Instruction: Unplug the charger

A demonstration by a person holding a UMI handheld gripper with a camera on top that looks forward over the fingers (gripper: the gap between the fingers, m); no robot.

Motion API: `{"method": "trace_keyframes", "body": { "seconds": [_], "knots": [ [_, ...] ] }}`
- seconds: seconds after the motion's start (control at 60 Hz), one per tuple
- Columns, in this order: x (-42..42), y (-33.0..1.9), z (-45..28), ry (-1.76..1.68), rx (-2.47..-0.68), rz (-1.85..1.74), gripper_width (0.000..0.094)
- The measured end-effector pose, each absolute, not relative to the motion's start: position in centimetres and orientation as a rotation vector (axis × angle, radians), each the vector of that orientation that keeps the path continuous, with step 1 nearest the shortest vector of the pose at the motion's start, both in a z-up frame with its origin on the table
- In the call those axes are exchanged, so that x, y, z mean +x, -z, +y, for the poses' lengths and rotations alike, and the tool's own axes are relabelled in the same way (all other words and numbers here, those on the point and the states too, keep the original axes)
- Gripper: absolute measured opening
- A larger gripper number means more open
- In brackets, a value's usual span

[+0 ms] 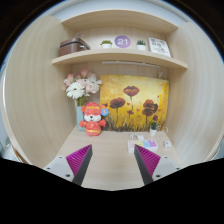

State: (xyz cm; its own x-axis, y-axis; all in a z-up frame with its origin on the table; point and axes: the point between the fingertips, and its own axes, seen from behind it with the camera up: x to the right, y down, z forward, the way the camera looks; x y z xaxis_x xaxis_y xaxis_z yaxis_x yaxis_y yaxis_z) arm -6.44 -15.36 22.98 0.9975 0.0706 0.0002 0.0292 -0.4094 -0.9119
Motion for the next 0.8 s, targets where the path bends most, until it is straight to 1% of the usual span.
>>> {"method": "trace_keyframes", "body": {
  "seconds": [0.1, 0.183, 0.35, 0.8],
  "knots": [
    [-9.4, -20.8, -18.1, -0.065, -2.030, -0.113, 0.0859],
    [-10.6, -20.1, -20.0, -0.087, -2.045, -0.131, 0.0858],
    [-11.5, -19.8, -22.0, -0.105, -2.056, -0.139, 0.0856],
    [-11.1, -18.7, -24.1, -0.122, -2.091, -0.118, 0.0845]
  ]
}}
